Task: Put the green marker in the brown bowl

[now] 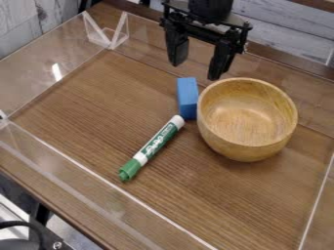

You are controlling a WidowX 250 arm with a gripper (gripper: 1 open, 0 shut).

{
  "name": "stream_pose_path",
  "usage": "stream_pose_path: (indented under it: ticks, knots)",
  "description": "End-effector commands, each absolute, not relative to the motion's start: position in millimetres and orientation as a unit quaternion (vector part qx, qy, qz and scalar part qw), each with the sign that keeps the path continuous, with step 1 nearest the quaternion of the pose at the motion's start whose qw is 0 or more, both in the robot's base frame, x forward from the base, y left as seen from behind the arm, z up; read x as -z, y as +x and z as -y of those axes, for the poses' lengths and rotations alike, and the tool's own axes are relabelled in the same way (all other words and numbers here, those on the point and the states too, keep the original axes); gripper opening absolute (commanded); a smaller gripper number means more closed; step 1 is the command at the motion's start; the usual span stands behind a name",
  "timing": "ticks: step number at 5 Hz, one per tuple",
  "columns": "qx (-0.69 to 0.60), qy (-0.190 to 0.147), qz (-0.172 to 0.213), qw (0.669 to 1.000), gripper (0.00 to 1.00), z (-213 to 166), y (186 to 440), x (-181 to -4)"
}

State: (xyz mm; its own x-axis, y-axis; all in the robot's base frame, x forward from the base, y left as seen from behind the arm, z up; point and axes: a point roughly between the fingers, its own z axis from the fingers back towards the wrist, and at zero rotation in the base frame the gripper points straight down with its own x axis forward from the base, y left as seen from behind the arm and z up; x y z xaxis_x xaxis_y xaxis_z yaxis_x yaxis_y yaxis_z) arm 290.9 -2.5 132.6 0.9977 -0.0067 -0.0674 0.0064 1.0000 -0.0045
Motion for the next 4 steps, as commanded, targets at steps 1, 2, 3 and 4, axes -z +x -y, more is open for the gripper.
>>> stream_pose_path:
  ticks: [1,2,3,4]
  knots:
    - [0.006,-0.002,-0.034,0.999,1.00,2,282,-127.2]
    - [0.019,-0.001,-0.019,1.000,1.00,0,263,-120.2]
    - [0.034,0.000,0.010,0.999,1.00,-2,243,-122.0]
    - [0.038,0.004,0.027,0.999,1.00,-7,229,-118.0]
